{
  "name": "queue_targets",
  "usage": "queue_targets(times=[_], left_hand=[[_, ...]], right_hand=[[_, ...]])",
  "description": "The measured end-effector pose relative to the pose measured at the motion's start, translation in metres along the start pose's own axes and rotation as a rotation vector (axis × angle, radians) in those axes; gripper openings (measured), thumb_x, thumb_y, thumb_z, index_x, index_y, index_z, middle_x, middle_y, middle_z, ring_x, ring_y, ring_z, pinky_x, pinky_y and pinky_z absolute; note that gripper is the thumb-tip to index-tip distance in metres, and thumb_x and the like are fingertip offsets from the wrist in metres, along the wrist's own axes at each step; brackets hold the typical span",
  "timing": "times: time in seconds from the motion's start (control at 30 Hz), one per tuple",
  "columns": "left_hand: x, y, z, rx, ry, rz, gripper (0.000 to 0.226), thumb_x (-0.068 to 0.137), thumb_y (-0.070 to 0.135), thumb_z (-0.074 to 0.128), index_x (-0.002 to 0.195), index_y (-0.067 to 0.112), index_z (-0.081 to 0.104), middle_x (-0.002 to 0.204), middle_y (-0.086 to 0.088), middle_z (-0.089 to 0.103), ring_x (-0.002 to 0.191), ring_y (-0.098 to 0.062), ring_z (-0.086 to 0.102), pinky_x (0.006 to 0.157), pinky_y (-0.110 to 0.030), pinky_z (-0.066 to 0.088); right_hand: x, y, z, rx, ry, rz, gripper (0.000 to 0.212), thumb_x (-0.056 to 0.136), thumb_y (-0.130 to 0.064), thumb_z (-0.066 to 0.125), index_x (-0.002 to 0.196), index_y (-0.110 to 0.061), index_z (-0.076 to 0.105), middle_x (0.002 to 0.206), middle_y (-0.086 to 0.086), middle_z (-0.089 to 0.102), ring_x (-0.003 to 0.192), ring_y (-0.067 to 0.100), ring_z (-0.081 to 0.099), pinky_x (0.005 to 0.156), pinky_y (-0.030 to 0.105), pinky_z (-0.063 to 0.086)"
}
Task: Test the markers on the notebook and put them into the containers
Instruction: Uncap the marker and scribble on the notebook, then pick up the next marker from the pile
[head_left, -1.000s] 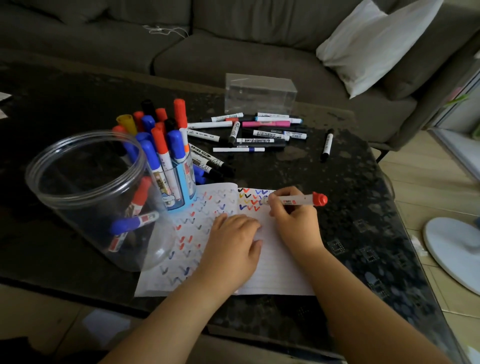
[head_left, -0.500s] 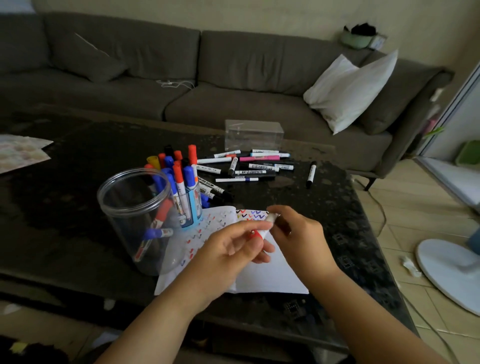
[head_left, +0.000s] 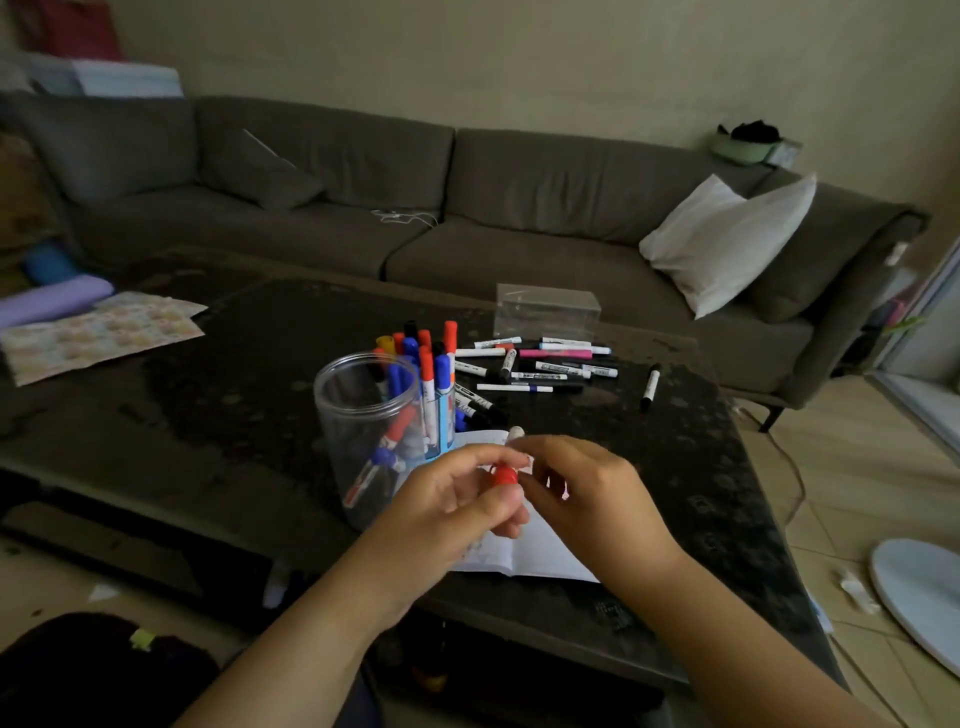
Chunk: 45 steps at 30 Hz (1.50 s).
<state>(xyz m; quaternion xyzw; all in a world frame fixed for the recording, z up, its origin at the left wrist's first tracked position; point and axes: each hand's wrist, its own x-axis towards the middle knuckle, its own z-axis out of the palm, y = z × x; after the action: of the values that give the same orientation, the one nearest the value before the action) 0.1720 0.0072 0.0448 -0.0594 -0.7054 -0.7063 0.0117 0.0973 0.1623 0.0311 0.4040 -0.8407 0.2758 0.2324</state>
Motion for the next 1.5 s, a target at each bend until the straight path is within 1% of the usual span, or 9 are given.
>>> queue_targets(times=[0.23, 0.33, 0.47, 0.63, 0.77, 0.87, 1.03, 1.17, 1.5], left_hand=[[-0.018, 0.005, -0.031, 0.042, 0.205, 0.05, 0.035, 0.081, 0.049, 0.06, 0.109, 0.028, 0.061, 0.08, 0.002, 0.069, 0.077, -0.01, 0.065, 0.07, -0.023, 0.049], [-0.014, 0.001, -0.051, 0.226, 0.491, 0.045, 0.009, 0.086, 0.037, 0.062, 0.094, 0.035, 0.061, 0.086, 0.007, 0.065, 0.08, -0.001, 0.06, 0.069, -0.018, 0.045], [-0.004, -0.003, -0.073, 0.454, 0.625, -0.078, 0.017, 0.089, 0.018, 0.059, 0.104, 0.026, 0.056, 0.099, 0.008, 0.058, 0.085, -0.002, 0.054, 0.065, -0.014, 0.038], [0.0, -0.012, -0.082, 0.531, 0.602, -0.157, 0.029, 0.089, 0.022, 0.059, 0.117, 0.024, 0.053, 0.111, 0.009, 0.055, 0.097, -0.006, 0.054, 0.078, -0.022, 0.042], [-0.002, -0.02, -0.085, 0.519, 0.582, -0.158, 0.029, 0.089, 0.022, 0.06, 0.118, 0.024, 0.052, 0.11, 0.01, 0.055, 0.093, -0.004, 0.054, 0.073, -0.019, 0.042], [-0.004, -0.024, -0.086, 0.519, 0.559, -0.165, 0.027, 0.09, 0.023, 0.059, 0.116, 0.026, 0.052, 0.107, 0.012, 0.055, 0.091, -0.002, 0.054, 0.07, -0.016, 0.043], [0.0, -0.033, -0.081, 0.538, 0.504, -0.153, 0.012, 0.091, 0.023, 0.056, 0.102, 0.027, 0.056, 0.09, 0.015, 0.058, 0.081, 0.002, 0.056, 0.06, -0.01, 0.039], [0.011, -0.044, -0.067, 0.546, 0.436, -0.175, 0.012, 0.09, 0.023, 0.056, 0.102, 0.025, 0.059, 0.095, 0.009, 0.061, 0.082, -0.001, 0.057, 0.059, -0.009, 0.038], [0.071, -0.071, -0.016, 0.606, 0.269, -0.239, 0.009, 0.093, 0.026, 0.051, 0.099, 0.032, 0.055, 0.099, 0.012, 0.054, 0.089, -0.003, 0.052, 0.074, -0.019, 0.044]], right_hand=[[0.031, -0.029, 0.012, 0.106, -0.005, -0.062, 0.026, 0.086, -0.033, 0.057, 0.095, -0.012, 0.069, 0.075, -0.003, 0.062, 0.062, 0.006, 0.055, 0.059, 0.021, 0.048], [0.058, -0.039, 0.007, 0.25, 0.082, 0.108, 0.011, 0.088, -0.021, 0.064, 0.085, -0.011, 0.068, 0.068, -0.001, 0.063, 0.059, 0.01, 0.057, 0.058, 0.026, 0.048], [0.102, -0.047, 0.006, 0.43, 0.112, 0.311, 0.007, 0.091, -0.021, 0.061, 0.09, -0.015, 0.063, 0.072, -0.003, 0.063, 0.057, -0.001, 0.055, 0.051, 0.012, 0.042], [0.126, -0.05, 0.035, 0.294, -0.207, 0.361, 0.016, 0.095, -0.026, 0.054, 0.098, -0.012, 0.06, 0.075, -0.005, 0.057, 0.062, 0.006, 0.053, 0.05, 0.007, 0.04], [0.127, -0.048, 0.058, 0.077, -0.468, 0.311, 0.025, 0.095, -0.029, 0.053, 0.102, -0.008, 0.063, 0.108, 0.009, 0.055, 0.098, 0.022, 0.051, 0.097, 0.034, 0.04], [0.124, -0.045, 0.066, 0.103, -0.489, 0.331, 0.029, 0.093, -0.037, 0.055, 0.107, -0.014, 0.065, 0.119, 0.01, 0.051, 0.101, 0.019, 0.053, 0.087, 0.027, 0.038], [0.115, -0.039, 0.061, 0.152, -0.396, 0.328, 0.029, 0.093, -0.038, 0.055, 0.113, -0.019, 0.065, 0.108, -0.001, 0.046, 0.092, 0.009, 0.047, 0.079, 0.022, 0.035], [0.101, -0.025, 0.058, 0.208, -0.269, 0.329, 0.028, 0.093, -0.034, 0.056, 0.118, -0.024, 0.06, 0.102, -0.005, 0.051, 0.079, 0.004, 0.049, 0.068, 0.01, 0.037], [0.034, 0.078, 0.047, 0.155, -0.35, 0.747, 0.025, 0.094, -0.03, 0.055, 0.119, -0.025, 0.058, 0.095, -0.009, 0.057, 0.082, 0.006, 0.055, 0.061, 0.013, 0.043]])
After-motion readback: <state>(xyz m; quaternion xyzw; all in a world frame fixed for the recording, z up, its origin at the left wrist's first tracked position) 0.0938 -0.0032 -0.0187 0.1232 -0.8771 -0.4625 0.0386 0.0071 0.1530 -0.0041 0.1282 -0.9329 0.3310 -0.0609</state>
